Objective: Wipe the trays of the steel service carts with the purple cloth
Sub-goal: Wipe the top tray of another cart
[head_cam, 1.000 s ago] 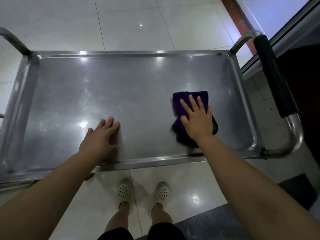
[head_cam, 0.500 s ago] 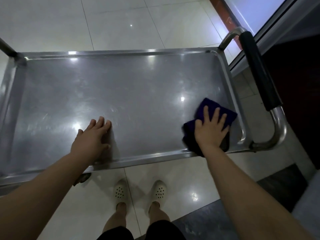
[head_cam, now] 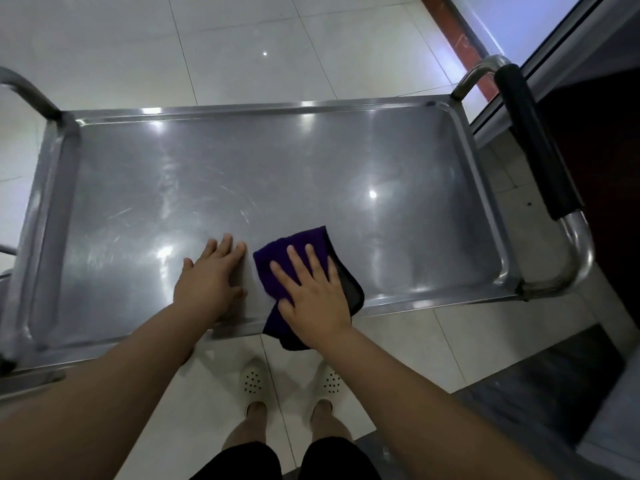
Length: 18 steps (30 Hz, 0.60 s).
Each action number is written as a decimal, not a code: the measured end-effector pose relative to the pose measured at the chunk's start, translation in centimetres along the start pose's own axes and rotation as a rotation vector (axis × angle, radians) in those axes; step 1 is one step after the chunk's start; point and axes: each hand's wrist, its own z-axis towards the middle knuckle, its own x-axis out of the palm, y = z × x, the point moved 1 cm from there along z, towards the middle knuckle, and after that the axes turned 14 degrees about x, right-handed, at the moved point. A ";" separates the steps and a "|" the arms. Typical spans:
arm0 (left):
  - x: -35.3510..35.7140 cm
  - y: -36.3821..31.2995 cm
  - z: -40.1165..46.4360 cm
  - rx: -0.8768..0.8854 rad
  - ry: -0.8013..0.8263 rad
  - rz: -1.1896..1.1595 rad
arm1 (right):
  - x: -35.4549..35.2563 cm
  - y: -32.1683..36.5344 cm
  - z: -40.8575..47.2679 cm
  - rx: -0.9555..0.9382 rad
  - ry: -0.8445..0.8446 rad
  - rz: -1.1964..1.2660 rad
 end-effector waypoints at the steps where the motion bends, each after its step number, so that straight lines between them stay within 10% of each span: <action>1: 0.0 -0.1 -0.2 0.001 0.008 0.009 | 0.1 -0.9 -0.5 -0.021 -0.001 0.012; 18: -0.1 -1.7 1.2 -0.043 -0.008 -0.084 | -2.2 -28.4 -3.6 0.357 -0.069 0.016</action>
